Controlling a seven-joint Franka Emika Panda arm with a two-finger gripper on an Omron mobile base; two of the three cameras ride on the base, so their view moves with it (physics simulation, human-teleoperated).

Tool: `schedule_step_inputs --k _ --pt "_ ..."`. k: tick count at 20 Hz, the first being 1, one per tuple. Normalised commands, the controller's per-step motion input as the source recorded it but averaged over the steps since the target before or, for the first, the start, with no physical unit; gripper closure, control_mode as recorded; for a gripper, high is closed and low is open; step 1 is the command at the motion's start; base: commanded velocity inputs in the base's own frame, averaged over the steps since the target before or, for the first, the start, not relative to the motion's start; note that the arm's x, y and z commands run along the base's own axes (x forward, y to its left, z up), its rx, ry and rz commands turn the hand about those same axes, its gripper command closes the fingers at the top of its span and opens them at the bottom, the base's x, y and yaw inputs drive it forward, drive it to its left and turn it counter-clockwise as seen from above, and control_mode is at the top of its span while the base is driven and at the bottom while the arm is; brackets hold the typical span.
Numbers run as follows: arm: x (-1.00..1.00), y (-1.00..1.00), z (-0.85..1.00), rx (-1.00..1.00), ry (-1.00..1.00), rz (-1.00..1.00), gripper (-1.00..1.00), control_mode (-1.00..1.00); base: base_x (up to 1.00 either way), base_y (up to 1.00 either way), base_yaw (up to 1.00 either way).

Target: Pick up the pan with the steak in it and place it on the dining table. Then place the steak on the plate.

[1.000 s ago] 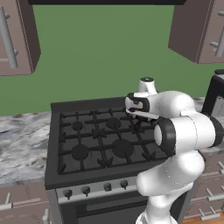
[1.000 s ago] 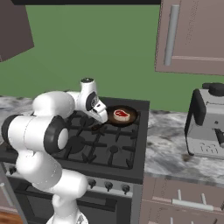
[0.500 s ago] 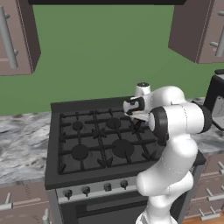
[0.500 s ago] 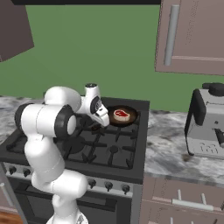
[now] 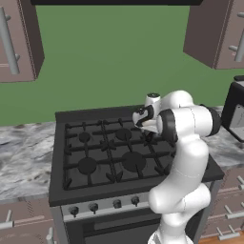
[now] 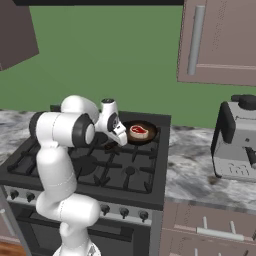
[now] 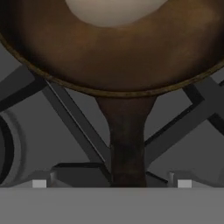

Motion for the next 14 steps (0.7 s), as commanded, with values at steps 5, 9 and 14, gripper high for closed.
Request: schedule_step_inputs --k 5,9,14 --pt "0.12 -0.01 -0.28 0.0 0.0 0.0 -1.0 -1.0 0.0 0.0 0.0" --pt "0.02 -0.06 -0.33 0.0 0.0 0.0 -1.0 -1.0 0.0 0.0 0.0" --pt "0.01 -0.01 -0.06 0.0 0.0 0.0 1.0 -1.0 0.0 0.0 0.0"
